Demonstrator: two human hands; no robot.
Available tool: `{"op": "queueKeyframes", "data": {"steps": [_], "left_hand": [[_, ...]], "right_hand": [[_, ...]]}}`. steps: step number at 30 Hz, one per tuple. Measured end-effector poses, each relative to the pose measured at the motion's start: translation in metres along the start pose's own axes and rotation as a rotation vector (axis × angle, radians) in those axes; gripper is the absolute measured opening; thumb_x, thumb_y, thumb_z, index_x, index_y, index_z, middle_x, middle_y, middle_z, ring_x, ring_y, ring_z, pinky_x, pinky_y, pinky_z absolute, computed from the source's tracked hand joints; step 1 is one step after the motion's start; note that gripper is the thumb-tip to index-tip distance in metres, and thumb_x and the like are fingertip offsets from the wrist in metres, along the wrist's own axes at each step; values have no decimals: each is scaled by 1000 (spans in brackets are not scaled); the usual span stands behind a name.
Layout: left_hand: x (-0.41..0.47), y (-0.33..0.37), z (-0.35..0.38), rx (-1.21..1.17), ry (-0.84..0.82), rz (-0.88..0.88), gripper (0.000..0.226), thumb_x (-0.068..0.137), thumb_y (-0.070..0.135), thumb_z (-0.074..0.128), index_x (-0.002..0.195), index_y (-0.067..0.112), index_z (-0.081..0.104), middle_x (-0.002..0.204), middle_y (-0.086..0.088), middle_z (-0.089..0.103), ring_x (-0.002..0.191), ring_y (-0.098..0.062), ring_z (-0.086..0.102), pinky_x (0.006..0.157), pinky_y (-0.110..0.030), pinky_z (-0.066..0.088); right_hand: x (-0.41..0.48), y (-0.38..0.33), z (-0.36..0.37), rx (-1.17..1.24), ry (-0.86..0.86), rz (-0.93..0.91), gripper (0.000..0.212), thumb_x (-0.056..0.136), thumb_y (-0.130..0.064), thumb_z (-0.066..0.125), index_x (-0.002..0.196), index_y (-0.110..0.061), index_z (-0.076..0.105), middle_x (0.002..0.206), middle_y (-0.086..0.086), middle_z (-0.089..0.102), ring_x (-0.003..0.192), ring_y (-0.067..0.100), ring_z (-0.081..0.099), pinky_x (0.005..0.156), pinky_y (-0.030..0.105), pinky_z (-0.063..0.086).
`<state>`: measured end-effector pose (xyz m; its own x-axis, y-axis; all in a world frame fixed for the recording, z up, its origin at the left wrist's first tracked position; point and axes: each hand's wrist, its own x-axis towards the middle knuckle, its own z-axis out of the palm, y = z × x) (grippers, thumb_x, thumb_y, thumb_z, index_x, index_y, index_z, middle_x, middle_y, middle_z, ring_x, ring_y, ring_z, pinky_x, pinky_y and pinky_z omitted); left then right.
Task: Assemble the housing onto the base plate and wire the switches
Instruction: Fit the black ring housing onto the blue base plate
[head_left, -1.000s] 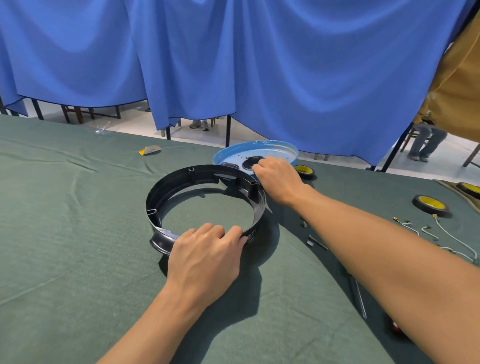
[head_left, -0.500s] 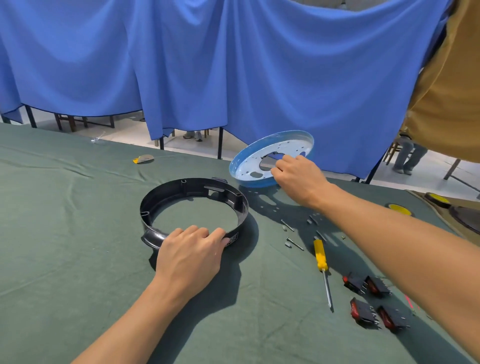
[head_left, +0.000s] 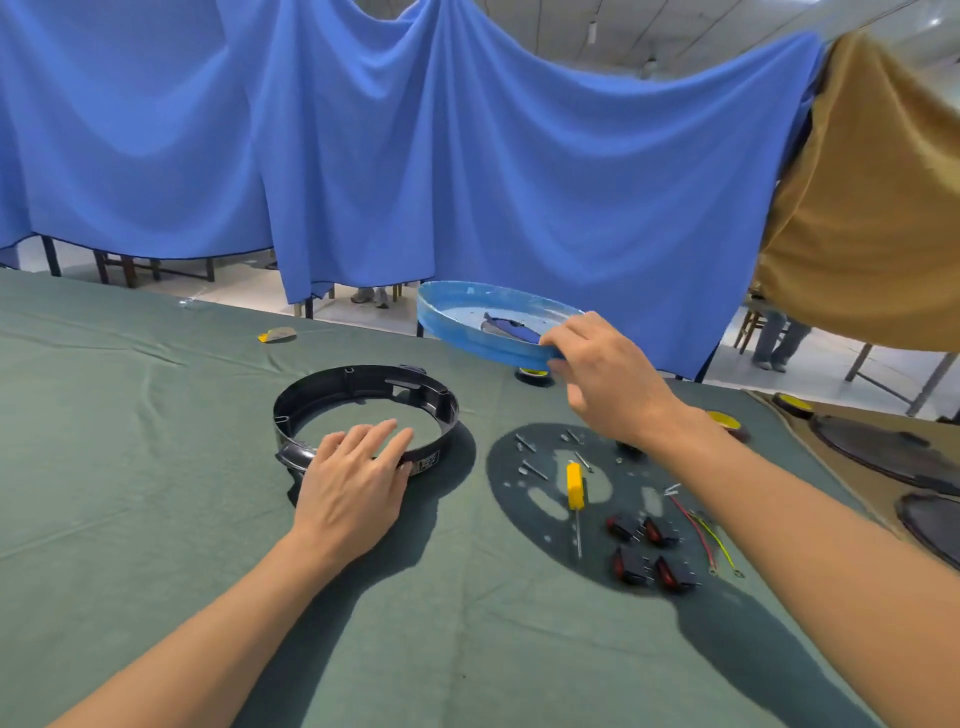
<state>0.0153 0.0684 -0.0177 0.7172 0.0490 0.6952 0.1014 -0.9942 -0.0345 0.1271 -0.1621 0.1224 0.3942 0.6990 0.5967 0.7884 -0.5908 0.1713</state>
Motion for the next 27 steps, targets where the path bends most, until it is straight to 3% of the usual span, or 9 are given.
{"op": "queueKeyframes", "data": {"steps": [4, 8, 9, 13, 16, 20, 23, 25, 27], "left_hand": [[-6, 11, -10, -131, -93, -147, 48, 95, 40, 39, 120, 10, 67, 130, -5, 64, 115, -25, 62, 93, -40, 46], [0, 24, -23, -344, -133, -315, 48, 102, 40, 44, 140, 13, 50, 148, -3, 49, 136, -21, 42, 110, -38, 31], [3, 27, -29, -439, -118, -362, 49, 102, 41, 42, 143, 13, 48, 148, -4, 49, 137, -21, 41, 111, -38, 30], [16, 38, -55, -888, -36, -596, 48, 103, 43, 37, 142, 16, 45, 136, -7, 57, 126, -22, 49, 100, -31, 34], [23, 38, -67, -1043, -6, -665, 46, 104, 48, 32, 138, 21, 47, 127, 3, 60, 122, -25, 54, 99, -33, 36], [23, 32, -79, -1084, 64, -699, 54, 101, 53, 37, 146, 23, 41, 114, 21, 55, 117, -13, 50, 98, -31, 33], [22, 25, -85, -1169, 78, -697, 54, 95, 52, 45, 137, 20, 53, 128, 3, 62, 123, -20, 54, 109, -42, 39], [20, 21, -86, -1115, 81, -733, 35, 99, 41, 49, 120, 18, 64, 113, -1, 68, 112, -25, 60, 103, -47, 44], [16, 18, -86, -1000, 57, -780, 23, 99, 36, 50, 97, 23, 69, 93, 2, 69, 99, -28, 63, 92, -42, 50]], "right_hand": [[-27, -22, -32, 429, 124, 204, 13, 89, 2, 58, 99, -4, 62, 88, 3, 56, 82, 22, 48, 69, 23, 30], [-55, -45, -49, 782, 99, 369, 12, 97, -3, 49, 100, -12, 56, 95, 13, 62, 84, 32, 55, 76, 41, 47], [-61, -50, -52, 865, 106, 396, 13, 98, -3, 47, 101, -12, 56, 97, 14, 63, 87, 33, 57, 78, 43, 48], [-76, -65, -57, 1193, 236, 500, 19, 100, -1, 45, 102, -13, 60, 95, -2, 68, 87, 11, 63, 80, 27, 52], [-80, -66, -60, 1513, 325, 647, 20, 99, 2, 45, 100, -10, 61, 93, 3, 68, 83, 15, 66, 75, 29, 55], [-90, -62, -67, 1913, 331, 723, 25, 99, 6, 39, 111, -5, 58, 97, 12, 68, 82, 20, 68, 71, 32, 58], [-98, -55, -69, 2124, 266, 754, 37, 97, 8, 36, 123, -9, 57, 110, 18, 69, 93, 28, 68, 78, 40, 59], [-102, -52, -67, 2094, 218, 820, 43, 97, 9, 36, 127, -15, 55, 110, 20, 69, 90, 29, 68, 82, 43, 56], [-105, -49, -64, 1907, 112, 878, 43, 98, 7, 38, 129, -17, 54, 99, 17, 70, 82, 27, 65, 83, 43, 52]]}}
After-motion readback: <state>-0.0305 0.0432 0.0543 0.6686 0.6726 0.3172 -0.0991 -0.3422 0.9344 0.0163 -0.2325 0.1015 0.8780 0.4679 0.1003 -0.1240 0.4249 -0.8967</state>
